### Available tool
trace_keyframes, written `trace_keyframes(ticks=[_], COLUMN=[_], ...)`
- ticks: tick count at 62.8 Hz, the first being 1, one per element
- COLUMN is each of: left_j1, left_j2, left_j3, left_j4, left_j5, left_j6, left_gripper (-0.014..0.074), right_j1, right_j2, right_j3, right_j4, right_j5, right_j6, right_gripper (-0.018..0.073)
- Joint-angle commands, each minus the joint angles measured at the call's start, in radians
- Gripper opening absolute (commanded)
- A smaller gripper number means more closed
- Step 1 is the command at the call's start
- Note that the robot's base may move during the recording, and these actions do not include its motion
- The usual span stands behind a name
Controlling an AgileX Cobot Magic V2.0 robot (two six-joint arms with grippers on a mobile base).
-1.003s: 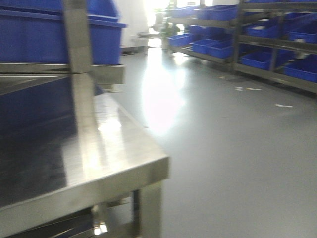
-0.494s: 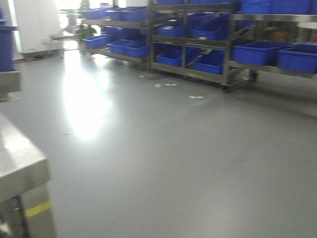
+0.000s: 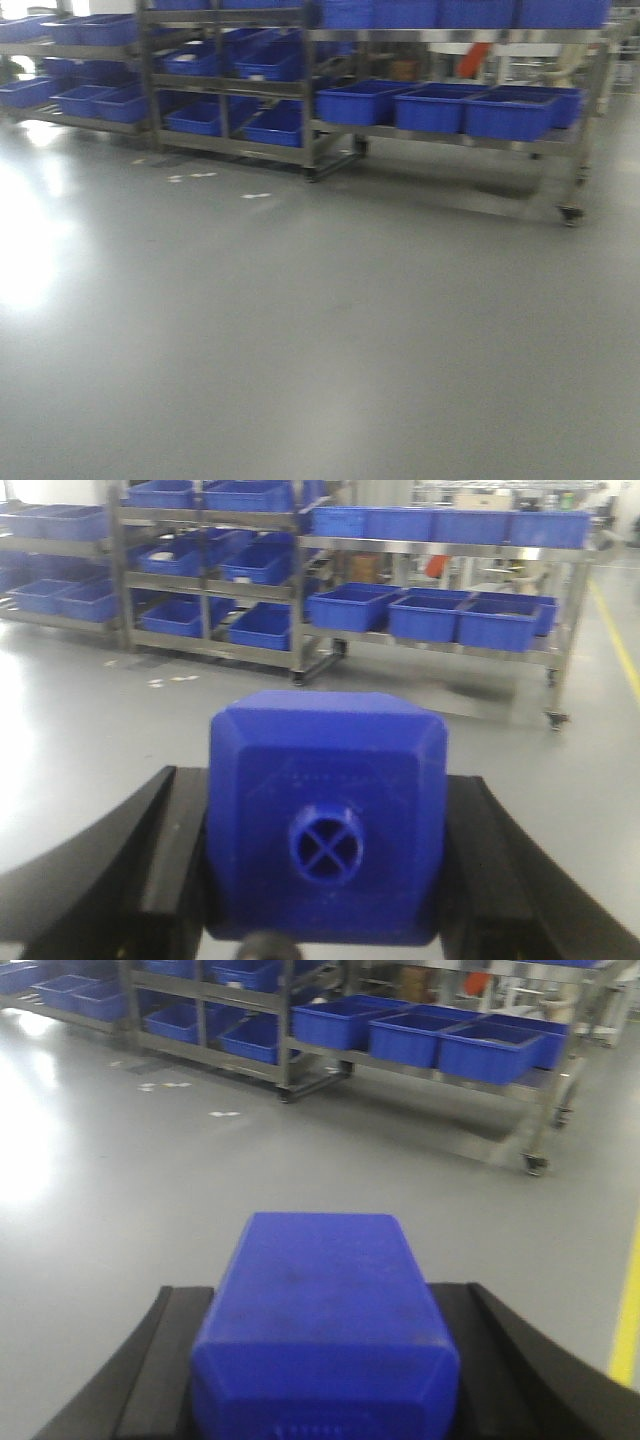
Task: Pick and sort blue part to right shelf
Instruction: 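Drive the base away from the table carrying both blocks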
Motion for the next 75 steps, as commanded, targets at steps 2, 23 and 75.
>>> trace_keyframes(ticks=[2,23,75], left_j1=[0.002,0.002,0.002], left_j2=[0.01,0.01,0.01], left_j3=[-0.03,-0.03,-0.03], left_j4=[0.005,0.005,0.005], left_j5=[-0.091,-0.091,-0.091], left_j6=[-0.001,-0.001,-0.001], left_gripper=[0.0407,0.0407,0.0407], right_j1=[-0.003,-0.003,-0.003], right_j2=[0.006,0.006,0.006], right_j3=[-0.03,-0.03,-0.03], right_j4=[-0.011,-0.011,-0.011], right_j5=[-0.09,-0.09,-0.09], right_j6=[-0.002,-0.002,-0.002], right_gripper=[0.0379,0.0379,0.0379])
